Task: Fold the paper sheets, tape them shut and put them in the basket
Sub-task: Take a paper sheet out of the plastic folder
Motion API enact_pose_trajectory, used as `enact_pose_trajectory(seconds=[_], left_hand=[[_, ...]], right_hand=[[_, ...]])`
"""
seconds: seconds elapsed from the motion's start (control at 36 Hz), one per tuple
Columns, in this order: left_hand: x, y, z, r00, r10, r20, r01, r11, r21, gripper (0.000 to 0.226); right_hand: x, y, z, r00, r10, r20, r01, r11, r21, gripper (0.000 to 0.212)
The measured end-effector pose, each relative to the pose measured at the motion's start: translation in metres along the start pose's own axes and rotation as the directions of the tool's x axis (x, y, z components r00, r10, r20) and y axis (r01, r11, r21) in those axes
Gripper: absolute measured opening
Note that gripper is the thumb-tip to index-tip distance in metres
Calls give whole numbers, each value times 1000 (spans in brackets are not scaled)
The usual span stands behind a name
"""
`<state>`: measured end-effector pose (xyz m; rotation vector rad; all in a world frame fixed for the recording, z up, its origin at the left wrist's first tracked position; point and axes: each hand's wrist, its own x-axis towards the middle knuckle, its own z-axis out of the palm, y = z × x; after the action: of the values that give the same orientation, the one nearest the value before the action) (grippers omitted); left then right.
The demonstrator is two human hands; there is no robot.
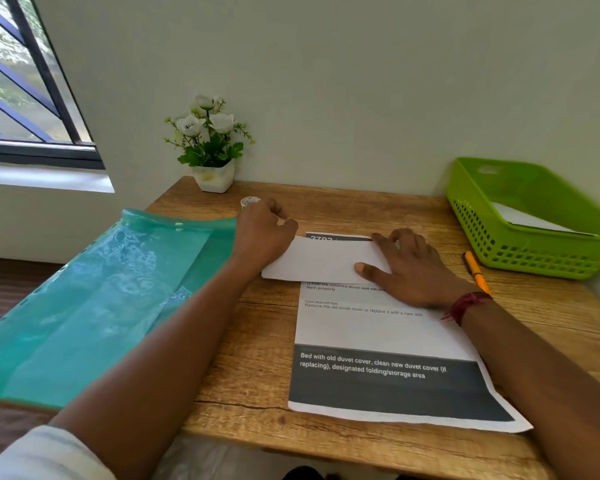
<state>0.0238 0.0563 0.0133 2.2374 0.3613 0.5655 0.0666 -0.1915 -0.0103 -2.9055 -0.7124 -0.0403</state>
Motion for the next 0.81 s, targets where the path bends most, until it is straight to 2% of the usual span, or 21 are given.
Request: enact_pose_trajectory(seconds=[0.17,0.28,0.39,0.5,0.61,0.81], left_hand=[[-6,3,-3,996,16,-86,-21,998,-55,38],[-6,4,-4,992,-81,-102,58,975,-213,46],[-7,8,-5,977,-210,-40,179,905,-385,54],[-9,9,-4,960,-277,25,260,860,-440,49],[-9,9,-3,965,-245,96,262,865,-428,37],[-2,0,-2,972,-231,34,231,925,-302,21]], right_hand=[[-1,1,2,1000,1,-19,-1,1000,19,82],[-3,0,1,1000,4,-27,-4,1000,7,81],[-2,2,2,999,3,-36,-3,1000,0,81],[-2,3,2,999,-3,-47,2,1000,-10,81],[-1,2,3,998,-17,-58,16,1000,-17,78],[-2,3,1,993,-46,-109,45,999,-7,70]])
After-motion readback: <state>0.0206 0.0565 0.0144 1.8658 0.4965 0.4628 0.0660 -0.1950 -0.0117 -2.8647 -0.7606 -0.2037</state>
